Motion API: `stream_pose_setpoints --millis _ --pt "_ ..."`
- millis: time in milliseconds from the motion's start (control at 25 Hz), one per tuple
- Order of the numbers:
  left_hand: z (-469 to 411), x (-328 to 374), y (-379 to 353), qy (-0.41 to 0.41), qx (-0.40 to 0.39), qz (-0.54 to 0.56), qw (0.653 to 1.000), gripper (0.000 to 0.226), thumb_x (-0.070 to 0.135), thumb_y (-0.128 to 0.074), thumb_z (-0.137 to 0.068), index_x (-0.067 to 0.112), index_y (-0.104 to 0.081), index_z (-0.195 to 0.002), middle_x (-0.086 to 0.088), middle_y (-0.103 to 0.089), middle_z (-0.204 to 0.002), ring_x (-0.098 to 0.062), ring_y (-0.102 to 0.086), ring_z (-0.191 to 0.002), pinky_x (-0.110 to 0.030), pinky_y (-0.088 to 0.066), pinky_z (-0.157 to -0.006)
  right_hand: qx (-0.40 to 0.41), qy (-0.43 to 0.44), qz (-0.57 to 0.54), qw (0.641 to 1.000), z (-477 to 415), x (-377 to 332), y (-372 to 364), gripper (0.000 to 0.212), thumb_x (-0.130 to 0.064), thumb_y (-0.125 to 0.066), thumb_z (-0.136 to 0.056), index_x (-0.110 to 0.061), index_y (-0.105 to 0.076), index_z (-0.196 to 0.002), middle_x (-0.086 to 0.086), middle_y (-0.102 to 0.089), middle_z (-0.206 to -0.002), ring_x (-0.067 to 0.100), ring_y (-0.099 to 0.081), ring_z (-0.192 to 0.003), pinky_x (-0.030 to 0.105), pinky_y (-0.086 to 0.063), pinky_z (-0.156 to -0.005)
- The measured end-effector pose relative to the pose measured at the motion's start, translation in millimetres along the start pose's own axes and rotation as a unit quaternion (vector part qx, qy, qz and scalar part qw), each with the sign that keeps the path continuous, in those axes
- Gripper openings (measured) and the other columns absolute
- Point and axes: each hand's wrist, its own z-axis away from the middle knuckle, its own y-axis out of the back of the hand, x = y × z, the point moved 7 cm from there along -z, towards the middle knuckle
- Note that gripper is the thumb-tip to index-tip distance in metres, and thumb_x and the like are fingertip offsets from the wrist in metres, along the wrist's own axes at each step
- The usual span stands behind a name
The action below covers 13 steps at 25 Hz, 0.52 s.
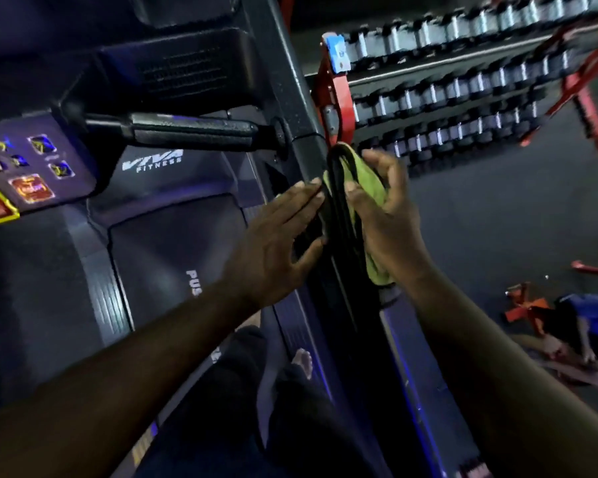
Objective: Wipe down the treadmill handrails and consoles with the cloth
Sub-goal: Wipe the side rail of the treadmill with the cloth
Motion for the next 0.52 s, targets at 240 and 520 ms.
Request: stream_pose_setpoints --millis 240,520 --pt "79.2 -19.2 -34.1 0.303 0.128 0.158 0.931 0.05 0.029 -0.067 -0.097 0.007 -0.063 -0.142 -0.007 -0.052 -0.156 -0.004 -0.045 -0.143 -0.021 -0.032 -0.121 -0.077 0.374 0.354 0.854 -20.7 -65.0 -55.3 0.025 -0.028 -0.07 -0.094 -0.025 -0.076 -0.119 0.0 -0.062 -0.142 0.032 -0.056 -0.119 0.043 -0.048 -0.1" --pt "142.7 -4.7 -37.1 0.493 0.213 0.317 0.781 0.021 0.036 -0.066 -0.091 0.029 -0.07 -0.11 0.014 -0.072 -0.09 -0.012 -0.064 -0.089 -0.032 -0.053 -0.083 -0.347 0.491 0.574 0.556 90.2 -58.5 -102.6 0.022 -0.032 -0.057 -0.078 -0.019 -0.075 -0.076 0.003 -0.072 -0.081 0.032 -0.063 -0.088 0.039 -0.044 -0.078"
